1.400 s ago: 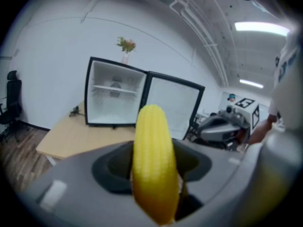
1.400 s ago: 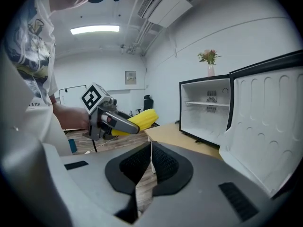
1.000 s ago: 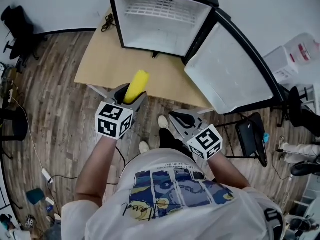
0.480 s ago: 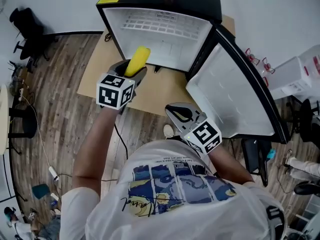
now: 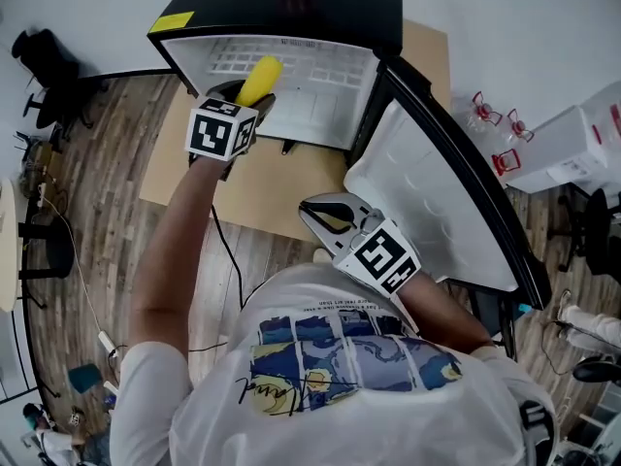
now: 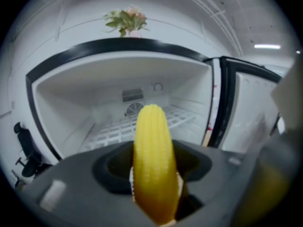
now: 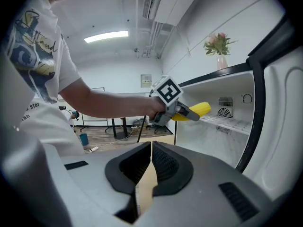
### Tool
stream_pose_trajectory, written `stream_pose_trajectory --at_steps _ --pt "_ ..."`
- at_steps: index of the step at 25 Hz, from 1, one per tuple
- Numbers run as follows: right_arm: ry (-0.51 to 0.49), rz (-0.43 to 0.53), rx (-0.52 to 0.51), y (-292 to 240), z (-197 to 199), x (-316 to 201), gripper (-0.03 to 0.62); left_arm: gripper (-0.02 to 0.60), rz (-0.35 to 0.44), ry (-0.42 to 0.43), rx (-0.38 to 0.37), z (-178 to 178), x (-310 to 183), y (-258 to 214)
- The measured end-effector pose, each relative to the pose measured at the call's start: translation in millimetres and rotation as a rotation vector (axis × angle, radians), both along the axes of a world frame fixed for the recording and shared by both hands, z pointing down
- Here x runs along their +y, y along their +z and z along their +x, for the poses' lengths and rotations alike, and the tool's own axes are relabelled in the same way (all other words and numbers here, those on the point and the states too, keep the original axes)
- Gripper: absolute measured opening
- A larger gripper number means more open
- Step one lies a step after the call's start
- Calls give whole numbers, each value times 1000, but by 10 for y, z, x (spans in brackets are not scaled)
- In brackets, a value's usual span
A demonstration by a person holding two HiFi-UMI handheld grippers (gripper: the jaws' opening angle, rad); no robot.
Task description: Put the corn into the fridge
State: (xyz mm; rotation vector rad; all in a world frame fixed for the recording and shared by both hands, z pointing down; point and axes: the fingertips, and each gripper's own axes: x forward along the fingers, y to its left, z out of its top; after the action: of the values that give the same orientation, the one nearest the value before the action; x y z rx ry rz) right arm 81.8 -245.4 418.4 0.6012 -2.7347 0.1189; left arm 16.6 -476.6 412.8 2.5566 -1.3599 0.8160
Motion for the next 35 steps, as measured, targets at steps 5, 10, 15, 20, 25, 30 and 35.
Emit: stream_pose_trajectory --at_steps 5,10,15,20,25,30,35 --pt "-7 19 -9 -83 43 -101 17 250 4 4 -48 155 -343 43" --pt "-14 20 -17 -99 108 -149 17 250 10 30 -89 306 -570 14" --pt "-8 16 -22 -83 196 -201 17 250 8 43 -135 421 -753 17" --pt "-21 27 -23 -89 235 -223 17 250 9 61 -178 533 -866 61" --pt "-27 33 -22 -81 265 -231 17 252 8 91 -207 595 -927 71" --pt "-32 26 -20 -55 281 -228 17 252 14 122 -229 610 -945 71" --pt "-34 19 -20 -33 294 -246 17 253 11 124 -210 608 -957 65"
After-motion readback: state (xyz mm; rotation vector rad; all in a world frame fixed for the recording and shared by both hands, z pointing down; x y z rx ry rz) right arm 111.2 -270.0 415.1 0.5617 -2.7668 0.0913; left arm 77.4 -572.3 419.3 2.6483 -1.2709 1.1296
